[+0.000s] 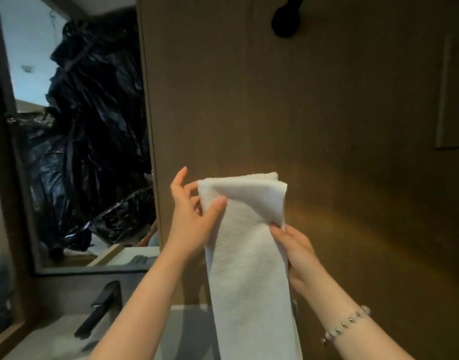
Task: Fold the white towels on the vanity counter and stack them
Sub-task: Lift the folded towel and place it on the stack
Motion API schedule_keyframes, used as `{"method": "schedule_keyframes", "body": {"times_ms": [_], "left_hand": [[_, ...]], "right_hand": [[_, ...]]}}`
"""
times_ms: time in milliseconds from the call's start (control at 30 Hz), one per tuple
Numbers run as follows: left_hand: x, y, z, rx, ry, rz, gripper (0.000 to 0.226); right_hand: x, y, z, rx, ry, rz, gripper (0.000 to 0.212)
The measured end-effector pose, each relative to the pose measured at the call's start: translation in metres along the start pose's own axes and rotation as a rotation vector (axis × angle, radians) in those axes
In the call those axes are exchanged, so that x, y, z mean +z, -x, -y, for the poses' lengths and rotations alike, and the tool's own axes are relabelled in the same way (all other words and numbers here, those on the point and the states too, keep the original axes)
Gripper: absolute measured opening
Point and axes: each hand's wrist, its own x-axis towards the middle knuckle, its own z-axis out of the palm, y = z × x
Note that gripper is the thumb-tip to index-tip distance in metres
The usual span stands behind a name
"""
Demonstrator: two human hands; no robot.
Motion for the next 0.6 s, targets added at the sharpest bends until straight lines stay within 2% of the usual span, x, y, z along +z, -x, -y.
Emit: {"method": "schedule_keyframes", "body": {"times_ms": [167, 267, 333, 433, 533, 600], "left_hand": [[0.041, 0.006, 0.003, 0.117, 0.062, 0.108, 0.078], [0.078, 0.018, 0.003, 0.182, 0.053, 0.086, 0.056], [0.099, 0.018, -0.001, 0.306, 0.033, 0.042, 0.046], [0.124, 0.006, -0.027, 0.502, 0.003, 0.091, 0.031], [0.151, -0.008, -0.065, 0.614, 0.042, 0.133, 0.029], [0.172, -0.016, -0.092, 0.664, 0.054, 0.152, 0.03]], "right_hand": [[-0.009, 0.014, 0.074, -0.155, -0.093, -0.096, 0.03], [-0.019, 0.026, 0.115, -0.246, -0.066, -0.129, 0.036], [-0.025, 0.035, 0.138, -0.297, -0.036, -0.16, 0.039], [-0.039, 0.05, 0.172, -0.375, -0.009, -0.228, 0.032], [-0.055, 0.07, 0.211, -0.447, -0.009, -0.295, 0.022], [-0.067, 0.081, 0.236, -0.493, -0.018, -0.325, 0.026]]}}
